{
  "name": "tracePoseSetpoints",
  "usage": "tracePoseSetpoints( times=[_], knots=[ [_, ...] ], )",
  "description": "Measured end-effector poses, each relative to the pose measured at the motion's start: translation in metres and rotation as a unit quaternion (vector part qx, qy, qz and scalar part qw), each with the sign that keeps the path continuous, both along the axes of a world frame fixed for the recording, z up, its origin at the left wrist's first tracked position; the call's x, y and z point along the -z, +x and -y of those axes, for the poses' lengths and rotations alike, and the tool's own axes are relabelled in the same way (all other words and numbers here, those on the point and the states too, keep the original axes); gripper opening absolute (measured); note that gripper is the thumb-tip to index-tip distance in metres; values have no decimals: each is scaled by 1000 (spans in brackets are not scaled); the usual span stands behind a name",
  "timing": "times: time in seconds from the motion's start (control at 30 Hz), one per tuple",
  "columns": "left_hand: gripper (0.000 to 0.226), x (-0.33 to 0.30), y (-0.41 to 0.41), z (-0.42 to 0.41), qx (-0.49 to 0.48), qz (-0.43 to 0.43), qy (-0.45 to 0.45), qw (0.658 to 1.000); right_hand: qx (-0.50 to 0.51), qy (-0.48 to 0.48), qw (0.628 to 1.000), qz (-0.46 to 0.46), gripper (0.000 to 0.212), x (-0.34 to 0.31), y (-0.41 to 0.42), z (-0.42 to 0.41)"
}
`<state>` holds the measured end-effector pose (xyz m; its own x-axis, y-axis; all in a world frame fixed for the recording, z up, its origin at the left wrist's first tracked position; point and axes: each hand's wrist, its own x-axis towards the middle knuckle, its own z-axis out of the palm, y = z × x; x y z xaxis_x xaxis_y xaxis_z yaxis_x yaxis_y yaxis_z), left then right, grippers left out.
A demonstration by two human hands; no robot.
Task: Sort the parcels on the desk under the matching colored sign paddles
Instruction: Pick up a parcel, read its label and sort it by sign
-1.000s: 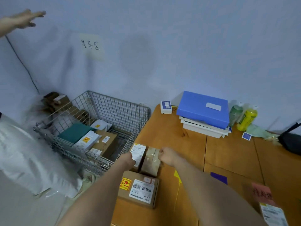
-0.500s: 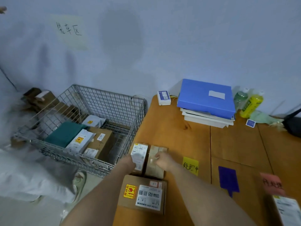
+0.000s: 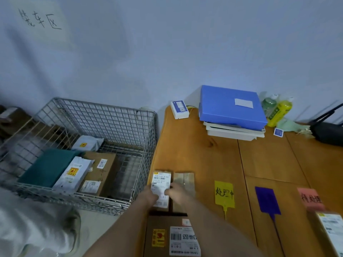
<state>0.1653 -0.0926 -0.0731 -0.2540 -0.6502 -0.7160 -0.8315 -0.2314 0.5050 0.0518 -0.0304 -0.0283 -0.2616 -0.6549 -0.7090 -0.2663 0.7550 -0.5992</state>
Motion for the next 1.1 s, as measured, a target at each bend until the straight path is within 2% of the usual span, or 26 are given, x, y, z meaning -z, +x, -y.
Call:
tracePoseSetpoints(
  times=[0.2, 0.33, 0.47, 0.53, 0.67, 0.87, 1.1],
  knots=[
    [47, 43, 5, 23, -29, -47, 43, 998, 44, 29, 998, 38, 37, 5, 3, 11],
    [39, -2, -3, 21, -53, -60, 18, 997, 81, 32, 994, 71, 41, -5, -2, 10],
    [34, -36, -8, 22, -105, -90, -22, 990, 149, -27, 981, 120, 24, -22, -18, 10],
    [30, -55, -14, 22, -146, -137, -33, 979, 168, -60, 975, 132, 27, -39, -27, 12],
    [17, -94, -28, 22, -204, -234, -62, 949, 223, -132, 952, 164, 33, -76, -44, 16],
    [31, -153, -62, 19, -197, -392, -97, 893, 253, -261, 911, 193, 45, -142, -71, 3],
    [30, -244, -112, 6, -175, -552, -185, 794, 215, -436, 862, 143, 55, -233, -102, -14]
  ],
)
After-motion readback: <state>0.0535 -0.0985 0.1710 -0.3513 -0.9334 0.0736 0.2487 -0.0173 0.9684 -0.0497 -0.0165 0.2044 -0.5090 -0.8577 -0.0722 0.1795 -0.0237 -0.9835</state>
